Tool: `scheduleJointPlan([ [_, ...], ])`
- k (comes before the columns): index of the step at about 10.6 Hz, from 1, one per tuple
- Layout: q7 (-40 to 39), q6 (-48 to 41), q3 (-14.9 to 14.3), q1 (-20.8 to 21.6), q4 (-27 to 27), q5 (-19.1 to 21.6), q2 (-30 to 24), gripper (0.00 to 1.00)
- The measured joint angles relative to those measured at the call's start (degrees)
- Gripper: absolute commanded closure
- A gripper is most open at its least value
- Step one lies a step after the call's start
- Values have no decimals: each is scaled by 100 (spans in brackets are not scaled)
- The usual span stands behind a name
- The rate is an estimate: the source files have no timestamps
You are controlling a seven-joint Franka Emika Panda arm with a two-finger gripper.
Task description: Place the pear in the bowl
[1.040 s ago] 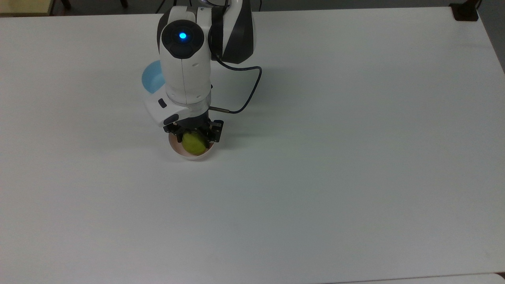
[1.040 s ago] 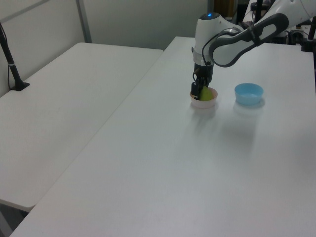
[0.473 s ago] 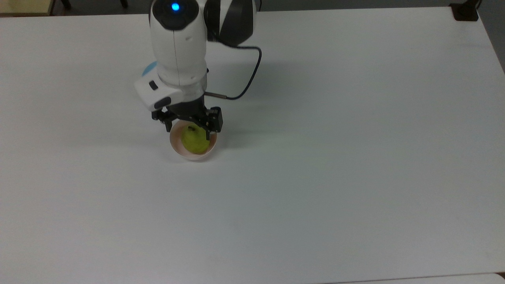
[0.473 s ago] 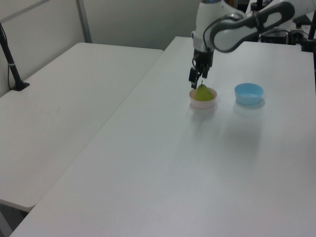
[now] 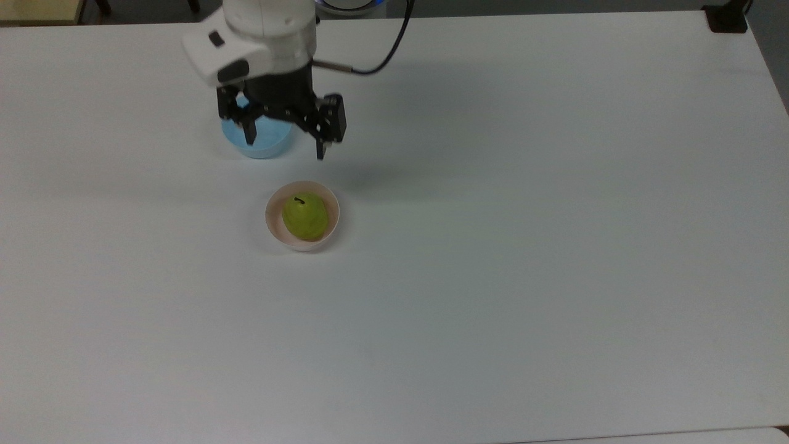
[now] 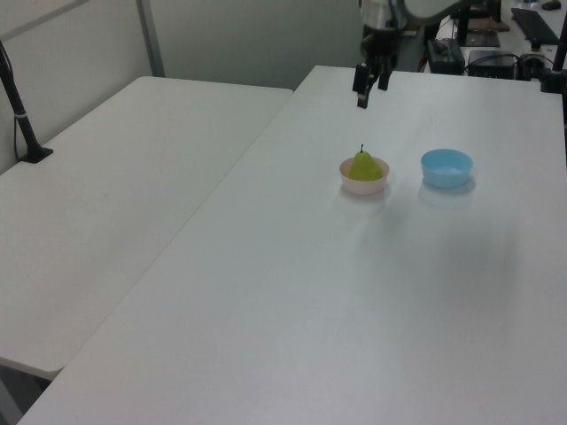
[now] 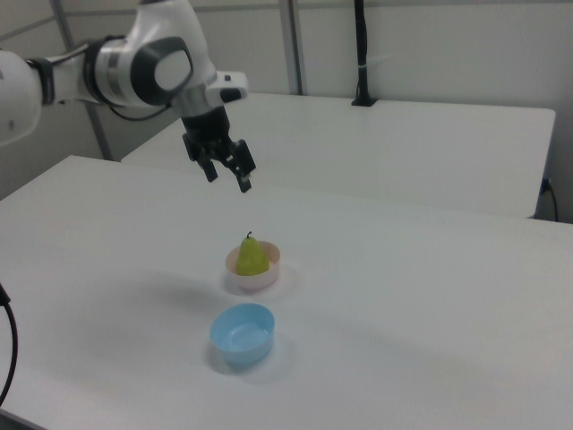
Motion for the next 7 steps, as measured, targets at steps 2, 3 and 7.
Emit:
scheduleJointPlan([
  [2, -116, -633, 11, 60, -1, 0, -464, 0],
  [3, -131, -875, 12, 143, -5, 0, -630, 0],
  [7, -479, -1744, 9, 389, -21, 0, -995, 0],
])
